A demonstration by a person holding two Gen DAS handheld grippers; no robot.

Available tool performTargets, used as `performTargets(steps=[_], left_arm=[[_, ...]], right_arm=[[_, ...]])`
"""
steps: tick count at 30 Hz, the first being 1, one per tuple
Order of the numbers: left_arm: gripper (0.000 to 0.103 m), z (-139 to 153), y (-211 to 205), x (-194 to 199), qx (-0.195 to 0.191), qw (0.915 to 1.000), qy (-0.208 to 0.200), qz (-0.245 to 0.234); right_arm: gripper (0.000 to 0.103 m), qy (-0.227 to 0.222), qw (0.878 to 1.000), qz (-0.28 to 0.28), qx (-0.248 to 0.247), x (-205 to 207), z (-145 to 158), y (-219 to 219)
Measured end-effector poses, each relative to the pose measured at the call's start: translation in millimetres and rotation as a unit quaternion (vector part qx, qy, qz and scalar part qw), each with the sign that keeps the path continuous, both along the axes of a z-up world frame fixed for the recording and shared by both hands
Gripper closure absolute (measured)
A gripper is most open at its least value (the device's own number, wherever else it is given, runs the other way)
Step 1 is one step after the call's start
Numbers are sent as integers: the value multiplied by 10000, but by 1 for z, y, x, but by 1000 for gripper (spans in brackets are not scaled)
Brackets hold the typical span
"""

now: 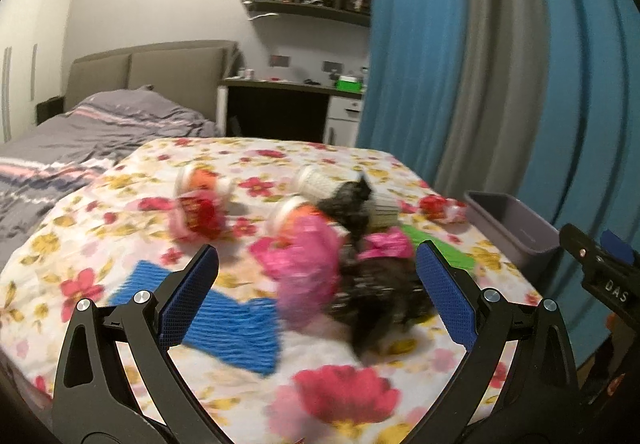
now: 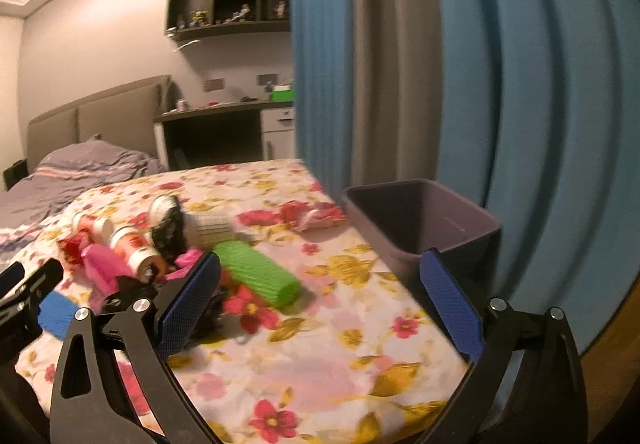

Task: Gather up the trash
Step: 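Reach the right tool to the black plastic bag and grasp it, then grasp the pink plastic bag with the left tool while the right holds the black bag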

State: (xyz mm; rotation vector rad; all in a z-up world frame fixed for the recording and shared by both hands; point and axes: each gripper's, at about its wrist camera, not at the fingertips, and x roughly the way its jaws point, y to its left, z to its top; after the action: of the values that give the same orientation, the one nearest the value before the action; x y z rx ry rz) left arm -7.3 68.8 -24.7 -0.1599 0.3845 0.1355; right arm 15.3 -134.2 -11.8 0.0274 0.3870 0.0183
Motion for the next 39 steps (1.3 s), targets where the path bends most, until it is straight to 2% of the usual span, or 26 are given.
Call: performTargets(steps=[6,10,12,16,18,19,22,23,24,28,39], left_arm=[[6,-3,48,-15,-15,9978,-33,667],[6,-8,76,-25,-171,9951,5,977],[6,-10,86,-29,-251,9942,10,1048],[6,-12,94,-33,-235,9938,-14,1083],[6,-13,94,-32,-240,9942,-19,1053],[6,-15,94,-31,-245,9945,-14,1020],[6,-16,89,-29,-250,9957,17,893],[6,-17,86,-28,-243,9962,23,835],[6,-17,82,-26,-234,9966,25,790],[6,-17,66,-20,-175,9985,3,512],[6,-24,21,17,-67,9995,211,-232]], right_arm=[[11,90,9969,780,21,6,-13,41],[13,300,9909,1308,99,10,-25,74],[27,409,9873,1532,119,13,-32,89],[35,673,9802,1851,197,24,-43,112],[49,795,9774,1948,195,29,-48,120],[52,862,9758,2000,189,32,-52,124],[79,1093,9696,2170,276,40,-60,128],[94,1130,9678,2236,248,39,-62,129],[98,1127,9675,2255,203,40,-63,129],[101,939,9687,2287,241,30,-59,118],[102,290,9743,2174,514,5,-18,64]])
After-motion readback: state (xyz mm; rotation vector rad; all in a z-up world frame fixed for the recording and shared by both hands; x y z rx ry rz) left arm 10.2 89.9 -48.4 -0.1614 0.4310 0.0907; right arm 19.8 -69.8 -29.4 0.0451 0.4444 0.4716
